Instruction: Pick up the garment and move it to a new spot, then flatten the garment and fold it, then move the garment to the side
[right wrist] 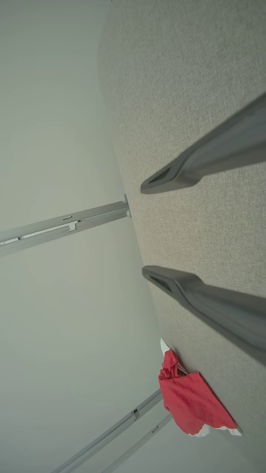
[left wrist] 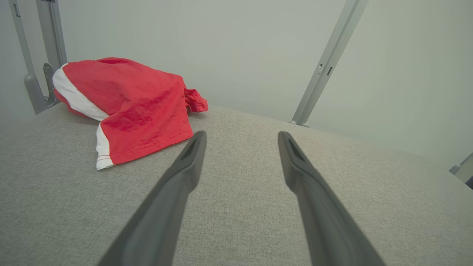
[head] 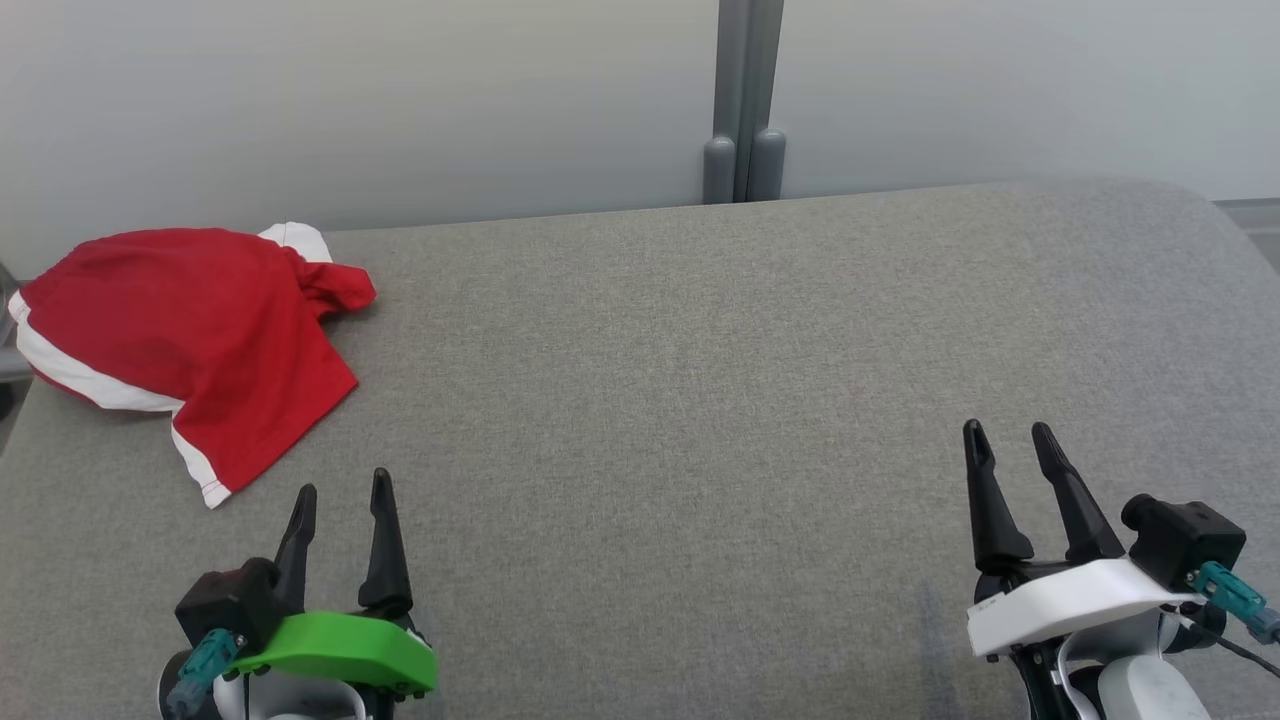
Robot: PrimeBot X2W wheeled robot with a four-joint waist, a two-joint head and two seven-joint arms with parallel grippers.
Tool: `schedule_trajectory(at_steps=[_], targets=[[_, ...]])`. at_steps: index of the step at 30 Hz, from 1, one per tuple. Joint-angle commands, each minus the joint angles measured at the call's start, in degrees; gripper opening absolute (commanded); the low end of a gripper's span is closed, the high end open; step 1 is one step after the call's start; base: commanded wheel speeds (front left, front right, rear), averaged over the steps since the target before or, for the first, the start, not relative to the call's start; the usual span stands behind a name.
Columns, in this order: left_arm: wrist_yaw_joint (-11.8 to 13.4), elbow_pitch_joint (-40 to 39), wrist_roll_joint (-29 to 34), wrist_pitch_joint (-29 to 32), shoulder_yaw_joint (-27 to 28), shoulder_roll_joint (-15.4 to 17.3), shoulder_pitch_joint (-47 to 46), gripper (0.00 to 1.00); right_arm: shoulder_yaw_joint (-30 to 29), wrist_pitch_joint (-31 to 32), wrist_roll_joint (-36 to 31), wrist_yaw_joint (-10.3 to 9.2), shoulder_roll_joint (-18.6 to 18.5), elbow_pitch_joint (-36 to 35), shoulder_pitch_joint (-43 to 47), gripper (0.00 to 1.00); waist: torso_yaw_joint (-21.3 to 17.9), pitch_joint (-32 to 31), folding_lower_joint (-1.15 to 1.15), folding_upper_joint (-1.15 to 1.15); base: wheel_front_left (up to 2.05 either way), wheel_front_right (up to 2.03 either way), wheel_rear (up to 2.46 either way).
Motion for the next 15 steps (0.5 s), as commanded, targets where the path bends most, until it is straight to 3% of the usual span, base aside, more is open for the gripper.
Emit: schedule_trajectory(at_steps=[1, 15], targets=[[0.34, -0.61, 1.55, -0.48, 0.05, 0.31, 0.52, 1.00, 0.26, -0.59, -1.35, 0.13, -0.36, -0.49, 0.33, 1.00, 0.04, -0.03, 0.00, 0.00, 0.00, 0.00, 0.00], [0.45, 0.45, 7.85, -1.97, -0.37, 0.35, 0.98, 1.00, 1.75, -2.65, -7.99, 0.10, -0.44, -0.86, 1.04, 1.00, 0.31, -0.34, 0.00, 0.00, 0.00, 0.00, 0.00]])
